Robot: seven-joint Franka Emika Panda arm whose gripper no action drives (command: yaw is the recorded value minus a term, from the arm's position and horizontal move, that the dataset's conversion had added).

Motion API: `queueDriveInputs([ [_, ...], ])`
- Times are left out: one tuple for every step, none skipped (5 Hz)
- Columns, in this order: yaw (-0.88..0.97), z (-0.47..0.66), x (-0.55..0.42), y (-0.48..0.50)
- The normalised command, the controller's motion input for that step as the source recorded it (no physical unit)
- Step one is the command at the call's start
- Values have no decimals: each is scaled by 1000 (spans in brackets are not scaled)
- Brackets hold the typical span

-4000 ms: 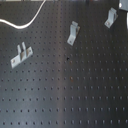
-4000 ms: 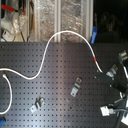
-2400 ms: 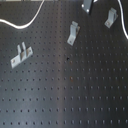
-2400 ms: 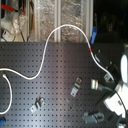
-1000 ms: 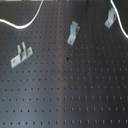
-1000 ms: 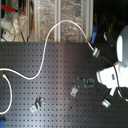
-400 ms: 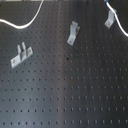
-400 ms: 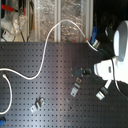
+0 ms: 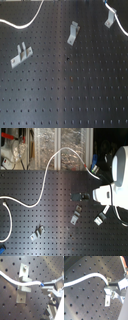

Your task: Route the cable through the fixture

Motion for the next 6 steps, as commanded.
queueDriveInputs([
  [11, 288, -427, -43],
  [3, 0, -2, 14],
  [-6, -6, -41, 383],
  [0, -6, -40, 386],
  [0, -11, -45, 435],
  [0, -8, 5, 316],
])
